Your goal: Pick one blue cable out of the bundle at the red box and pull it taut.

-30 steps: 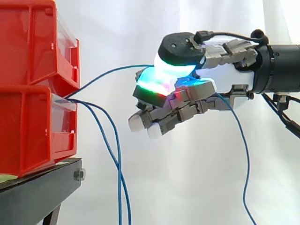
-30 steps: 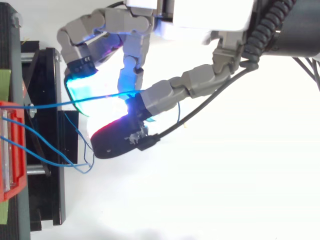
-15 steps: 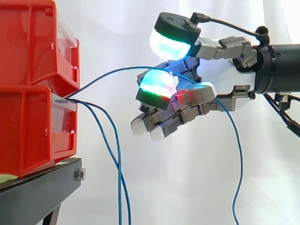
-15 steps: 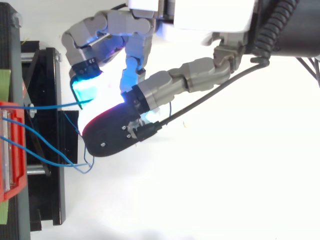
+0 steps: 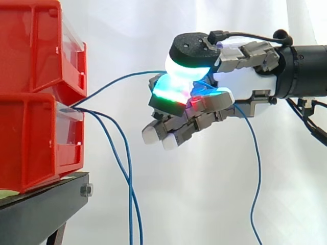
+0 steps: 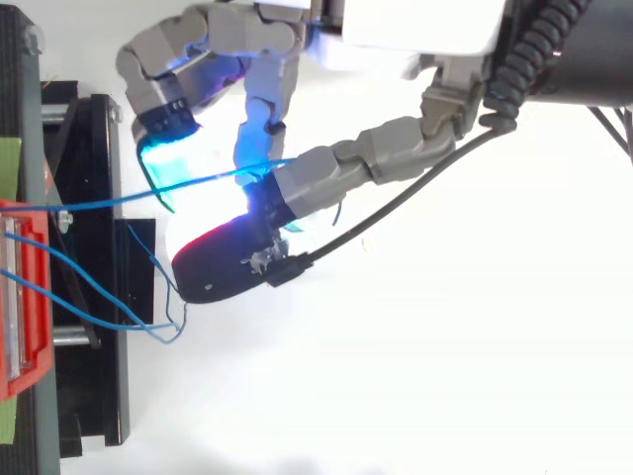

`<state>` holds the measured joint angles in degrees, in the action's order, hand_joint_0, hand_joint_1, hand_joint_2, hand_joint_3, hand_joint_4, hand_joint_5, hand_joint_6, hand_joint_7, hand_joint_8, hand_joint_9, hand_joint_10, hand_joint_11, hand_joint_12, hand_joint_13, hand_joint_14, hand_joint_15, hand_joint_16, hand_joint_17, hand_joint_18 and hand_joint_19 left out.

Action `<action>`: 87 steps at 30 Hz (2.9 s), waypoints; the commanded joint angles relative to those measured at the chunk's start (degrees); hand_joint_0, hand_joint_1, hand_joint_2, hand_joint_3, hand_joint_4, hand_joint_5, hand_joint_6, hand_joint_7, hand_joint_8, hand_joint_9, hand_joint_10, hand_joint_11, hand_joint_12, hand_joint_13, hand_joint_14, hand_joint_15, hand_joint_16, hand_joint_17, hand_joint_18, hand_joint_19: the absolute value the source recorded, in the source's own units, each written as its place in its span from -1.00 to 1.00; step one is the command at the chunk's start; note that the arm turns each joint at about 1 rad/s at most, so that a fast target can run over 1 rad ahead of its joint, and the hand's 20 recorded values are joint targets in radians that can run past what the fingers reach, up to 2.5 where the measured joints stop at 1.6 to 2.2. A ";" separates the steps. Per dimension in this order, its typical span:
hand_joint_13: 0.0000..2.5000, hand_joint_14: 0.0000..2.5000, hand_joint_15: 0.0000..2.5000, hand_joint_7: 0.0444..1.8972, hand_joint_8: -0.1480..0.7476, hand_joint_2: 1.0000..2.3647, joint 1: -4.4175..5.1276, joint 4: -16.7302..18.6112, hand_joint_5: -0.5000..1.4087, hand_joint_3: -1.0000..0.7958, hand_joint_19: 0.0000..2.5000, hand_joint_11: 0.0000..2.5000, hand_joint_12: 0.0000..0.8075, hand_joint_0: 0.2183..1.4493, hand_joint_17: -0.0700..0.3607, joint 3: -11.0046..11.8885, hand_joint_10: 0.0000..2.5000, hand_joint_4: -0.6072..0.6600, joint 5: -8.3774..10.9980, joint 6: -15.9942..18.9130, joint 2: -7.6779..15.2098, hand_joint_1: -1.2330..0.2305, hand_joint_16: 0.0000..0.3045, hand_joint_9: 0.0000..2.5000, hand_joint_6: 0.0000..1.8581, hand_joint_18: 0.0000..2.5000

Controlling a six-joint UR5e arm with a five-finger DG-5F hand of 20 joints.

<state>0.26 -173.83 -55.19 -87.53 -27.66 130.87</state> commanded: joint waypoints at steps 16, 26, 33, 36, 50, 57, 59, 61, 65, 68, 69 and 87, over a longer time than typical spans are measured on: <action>-0.48 -0.99 -0.78 0.26 0.17 -0.97 0.09 -5.91 -0.53 -0.12 -0.77 0.01 -0.09 -0.38 -0.18 2.81 -0.99 0.32 1.13 -6.88 -0.71 -0.41 -0.69 0.07 -0.20 -0.53; -0.48 -0.99 -0.78 0.25 0.17 -0.97 0.18 -5.82 -0.53 -0.12 -0.76 0.00 -0.08 -0.38 -0.18 2.81 -0.99 0.32 1.48 -10.39 -1.24 -0.40 -0.69 0.07 -0.20 -0.53; -0.48 -0.99 -0.77 0.23 0.19 -0.97 0.27 -5.65 -0.53 -0.12 -0.76 0.00 -0.08 -0.38 -0.19 3.08 -0.99 0.31 2.71 -11.62 -1.94 -0.39 -0.69 0.07 -0.19 -0.53; -0.48 -0.99 -0.77 0.23 0.17 -0.97 0.27 -5.82 -0.53 -0.12 -0.77 0.01 -0.09 -0.38 -0.18 3.08 -0.99 0.31 2.89 -12.33 -1.94 -0.39 -0.69 0.07 -0.19 -0.53; -0.47 -0.99 -0.77 0.22 0.18 -0.97 0.27 -5.65 -0.54 -0.17 -0.76 0.05 -0.08 -0.37 -0.18 3.08 -0.99 0.32 2.80 -13.21 -2.03 -0.40 -0.69 0.08 -0.19 -0.53; -0.47 -0.99 -0.77 0.22 0.17 -0.98 0.27 -5.65 -0.55 -0.20 -0.76 0.04 -0.08 -0.36 -0.18 3.16 -0.99 0.32 2.80 -15.58 -2.11 -0.44 -0.69 0.07 -0.18 -0.53; -0.47 -0.99 -0.77 0.22 0.19 -0.98 0.27 -5.65 -0.55 -0.20 -0.77 0.03 -0.08 -0.36 -0.18 3.16 -0.99 0.32 2.80 -15.84 -2.11 -0.44 -0.69 0.07 -0.18 -0.52; -0.47 -0.99 -0.76 0.22 0.17 -0.98 0.27 -5.65 -0.55 -0.21 -0.77 0.05 -0.08 -0.36 -0.18 3.08 -0.99 0.32 2.89 -16.02 -2.20 -0.44 -0.69 0.08 -0.18 -0.52; -0.47 -0.99 -0.76 0.22 0.17 -0.98 0.27 -5.65 -0.55 -0.22 -0.76 0.07 -0.09 -0.36 -0.18 3.16 -0.99 0.33 2.80 -16.02 -2.20 -0.43 -0.69 0.08 -0.18 -0.52; -0.47 -0.99 -0.76 0.20 0.16 -0.98 0.27 -5.65 -0.55 -0.23 -0.77 0.07 -0.08 -0.36 -0.18 3.16 -0.99 0.32 2.80 -16.28 -2.29 -0.42 -0.69 0.08 -0.18 -0.52; -0.47 -0.99 -0.76 0.20 0.17 -0.98 0.27 -5.65 -0.55 -0.25 -0.76 0.07 -0.09 -0.36 -0.18 3.16 -0.99 0.32 2.89 -16.37 -2.38 -0.42 -0.69 0.08 -0.18 -0.52; -0.45 -0.99 -0.76 0.21 0.16 -0.99 0.36 -5.91 -0.53 -0.32 -0.74 0.06 -0.10 -0.38 -0.19 3.16 -0.99 0.29 3.06 -16.63 -2.38 -0.15 -0.69 0.12 -0.19 -0.52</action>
<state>0.56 -179.61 -52.01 -84.56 -44.22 128.47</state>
